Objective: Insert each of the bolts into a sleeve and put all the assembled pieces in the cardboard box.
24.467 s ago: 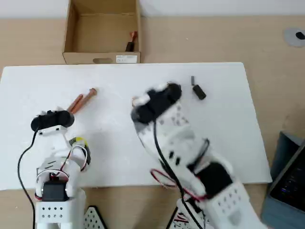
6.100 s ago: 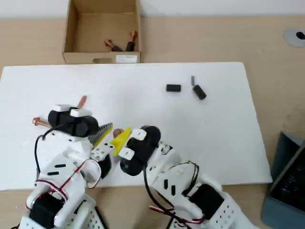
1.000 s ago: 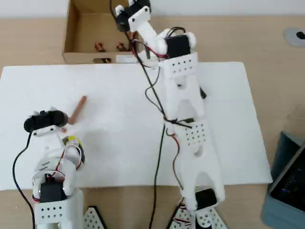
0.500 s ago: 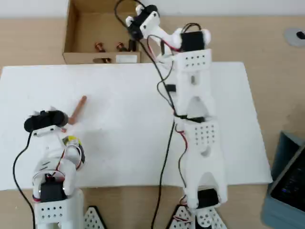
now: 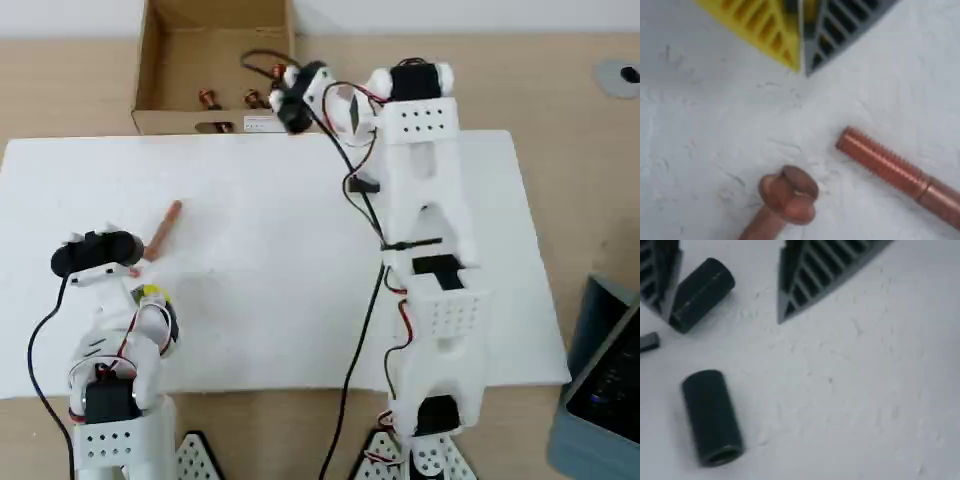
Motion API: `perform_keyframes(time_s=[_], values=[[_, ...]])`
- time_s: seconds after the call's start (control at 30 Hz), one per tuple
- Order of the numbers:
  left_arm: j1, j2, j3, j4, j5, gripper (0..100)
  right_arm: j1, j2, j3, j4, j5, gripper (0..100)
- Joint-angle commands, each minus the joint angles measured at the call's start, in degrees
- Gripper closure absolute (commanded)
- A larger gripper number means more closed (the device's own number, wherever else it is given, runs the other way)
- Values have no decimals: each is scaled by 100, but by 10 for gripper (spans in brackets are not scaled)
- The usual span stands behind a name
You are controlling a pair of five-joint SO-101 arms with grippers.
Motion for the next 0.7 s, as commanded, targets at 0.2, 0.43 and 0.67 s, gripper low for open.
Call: perform_keyframes(time_s=[0.2, 0.43, 0.67], values=[[-18, -31, -53, -53, -44, 1000, 101, -435, 1015, -519, 1073, 836], [-18, -31, -53, -53, -44, 1000, 92, -338, 1648, -1248, 1363, 836], [-18, -31, -53, -53, -44, 1000, 110, 233, 1209, -1626, 1424, 836]])
